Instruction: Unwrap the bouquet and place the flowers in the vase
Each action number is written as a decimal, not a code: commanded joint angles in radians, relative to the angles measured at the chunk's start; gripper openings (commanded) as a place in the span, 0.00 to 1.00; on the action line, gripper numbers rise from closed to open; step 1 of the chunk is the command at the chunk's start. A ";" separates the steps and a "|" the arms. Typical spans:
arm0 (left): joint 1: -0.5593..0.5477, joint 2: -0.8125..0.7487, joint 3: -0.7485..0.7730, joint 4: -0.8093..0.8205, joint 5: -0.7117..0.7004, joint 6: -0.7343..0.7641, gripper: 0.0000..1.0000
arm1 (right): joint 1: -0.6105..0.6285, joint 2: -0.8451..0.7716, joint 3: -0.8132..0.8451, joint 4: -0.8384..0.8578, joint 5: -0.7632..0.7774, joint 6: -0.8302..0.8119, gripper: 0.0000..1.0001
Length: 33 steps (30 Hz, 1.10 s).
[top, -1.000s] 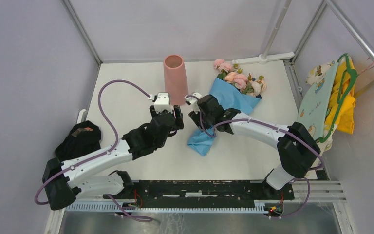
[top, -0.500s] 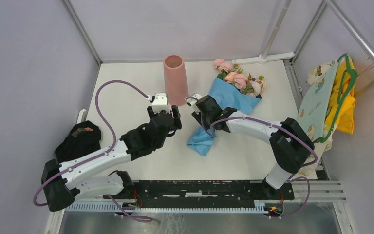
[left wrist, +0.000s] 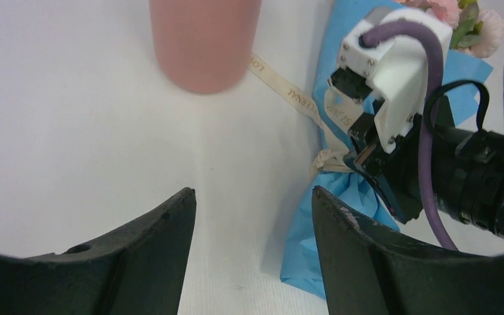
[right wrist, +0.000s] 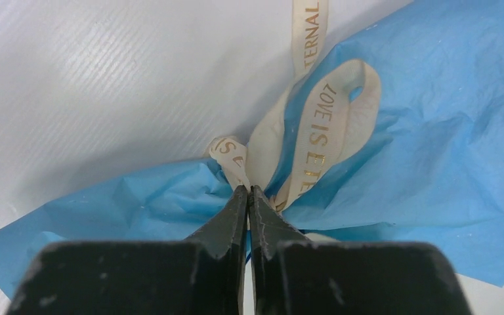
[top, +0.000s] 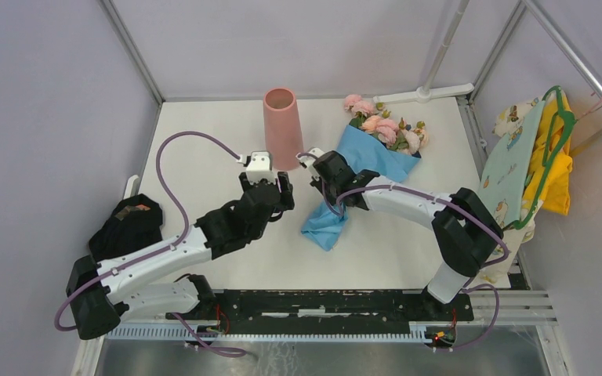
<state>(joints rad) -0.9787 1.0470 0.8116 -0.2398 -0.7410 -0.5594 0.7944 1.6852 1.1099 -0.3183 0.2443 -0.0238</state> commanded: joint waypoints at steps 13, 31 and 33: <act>-0.004 0.254 -0.085 0.421 0.401 -0.043 0.46 | -0.001 -0.171 0.153 -0.046 0.083 0.022 0.06; -0.003 0.481 -0.034 0.476 0.470 -0.049 0.44 | -0.001 -0.436 0.337 -0.021 0.104 0.011 0.05; -0.002 0.500 -0.025 0.476 0.474 -0.050 0.44 | -0.001 -0.473 0.324 -0.001 0.110 0.012 0.05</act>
<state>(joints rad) -0.9787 1.5154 0.7303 0.1787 -0.2882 -0.5720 0.7944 1.2957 1.4048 -0.3874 0.3199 -0.0132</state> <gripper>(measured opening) 0.446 0.054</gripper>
